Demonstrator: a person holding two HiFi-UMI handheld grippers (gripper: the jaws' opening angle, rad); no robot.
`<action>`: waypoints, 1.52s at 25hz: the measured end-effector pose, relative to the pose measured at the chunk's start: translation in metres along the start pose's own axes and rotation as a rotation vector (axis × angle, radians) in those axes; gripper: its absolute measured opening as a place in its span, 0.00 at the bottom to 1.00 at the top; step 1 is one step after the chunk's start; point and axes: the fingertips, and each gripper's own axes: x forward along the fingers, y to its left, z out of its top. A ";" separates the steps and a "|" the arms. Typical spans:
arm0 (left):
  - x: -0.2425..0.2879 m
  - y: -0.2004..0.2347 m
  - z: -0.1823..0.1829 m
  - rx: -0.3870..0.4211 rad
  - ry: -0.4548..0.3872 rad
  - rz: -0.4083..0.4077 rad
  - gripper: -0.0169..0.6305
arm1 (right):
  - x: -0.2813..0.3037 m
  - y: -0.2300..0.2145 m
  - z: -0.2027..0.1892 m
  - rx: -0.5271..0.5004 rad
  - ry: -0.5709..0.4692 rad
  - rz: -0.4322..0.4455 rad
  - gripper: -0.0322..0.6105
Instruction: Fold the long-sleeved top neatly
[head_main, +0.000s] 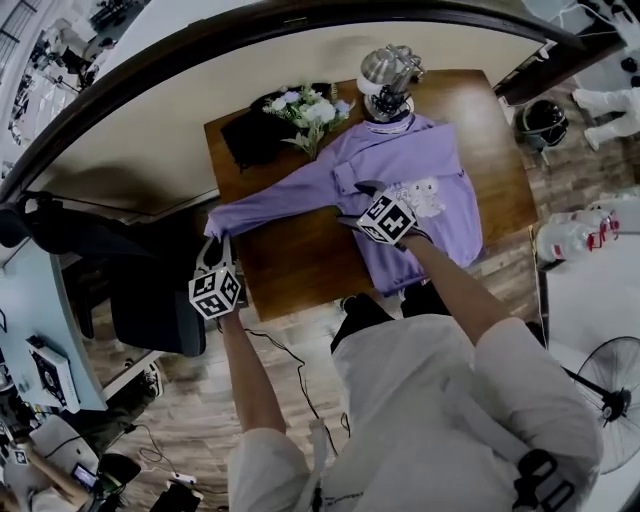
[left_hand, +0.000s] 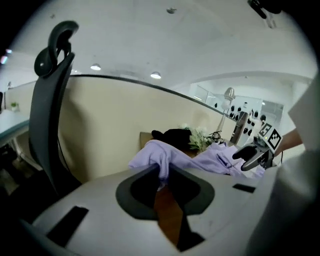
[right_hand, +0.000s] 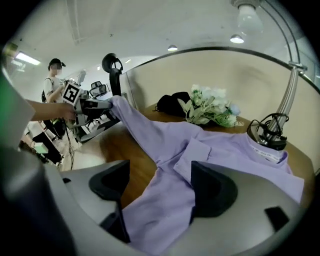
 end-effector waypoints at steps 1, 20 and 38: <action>-0.003 -0.004 0.011 0.040 -0.013 0.013 0.13 | -0.004 0.003 0.002 -0.014 -0.017 0.001 0.64; -0.009 -0.248 0.167 0.493 -0.187 -0.078 0.13 | -0.155 -0.010 0.043 -0.140 -0.398 -0.026 0.61; 0.061 -0.435 0.163 0.806 -0.075 -0.132 0.13 | -0.247 -0.110 0.016 -0.176 -0.513 -0.023 0.57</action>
